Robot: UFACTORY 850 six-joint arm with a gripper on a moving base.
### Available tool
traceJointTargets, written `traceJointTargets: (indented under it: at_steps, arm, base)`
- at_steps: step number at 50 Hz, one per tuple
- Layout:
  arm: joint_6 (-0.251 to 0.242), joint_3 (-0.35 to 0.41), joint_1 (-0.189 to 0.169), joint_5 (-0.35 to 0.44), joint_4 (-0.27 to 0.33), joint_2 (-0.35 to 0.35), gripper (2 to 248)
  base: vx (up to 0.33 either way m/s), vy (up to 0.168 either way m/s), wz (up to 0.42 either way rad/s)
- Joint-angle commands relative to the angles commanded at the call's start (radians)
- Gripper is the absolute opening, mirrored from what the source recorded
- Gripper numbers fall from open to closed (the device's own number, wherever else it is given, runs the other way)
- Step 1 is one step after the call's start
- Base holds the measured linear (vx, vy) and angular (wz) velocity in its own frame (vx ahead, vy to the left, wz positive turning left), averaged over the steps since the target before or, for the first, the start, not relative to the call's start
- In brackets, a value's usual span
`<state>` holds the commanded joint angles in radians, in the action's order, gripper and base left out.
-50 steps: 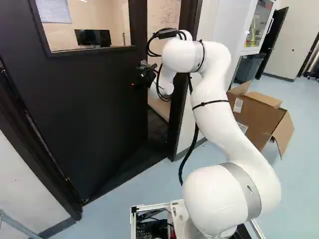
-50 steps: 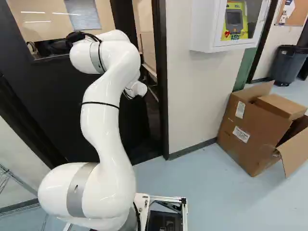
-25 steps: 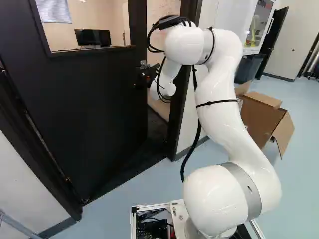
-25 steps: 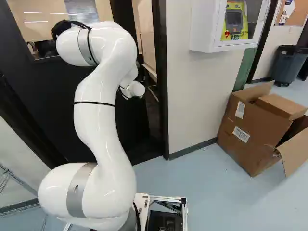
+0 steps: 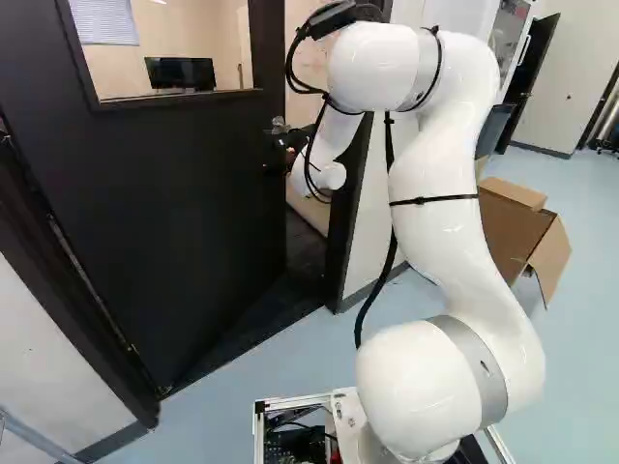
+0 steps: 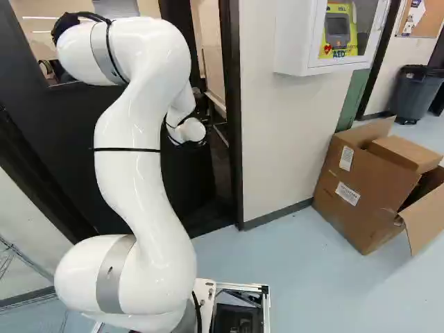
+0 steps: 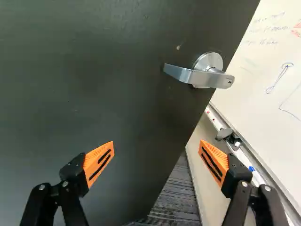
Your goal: Open the door and move inside
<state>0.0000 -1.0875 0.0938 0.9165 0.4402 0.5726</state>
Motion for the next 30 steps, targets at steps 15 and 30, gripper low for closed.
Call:
traceJointTargets:
  at_steps: [15, 30]
  arm:
    - [0.0, 0.089, 0.004, -0.009, -0.063, -0.067, 247]
    - [0.0, 0.176, 0.008, -0.018, -0.13, -0.135, 247]
  base:
    - [0.0, 0.0, 0.0]
    - [0.0, 0.0, 0.0]
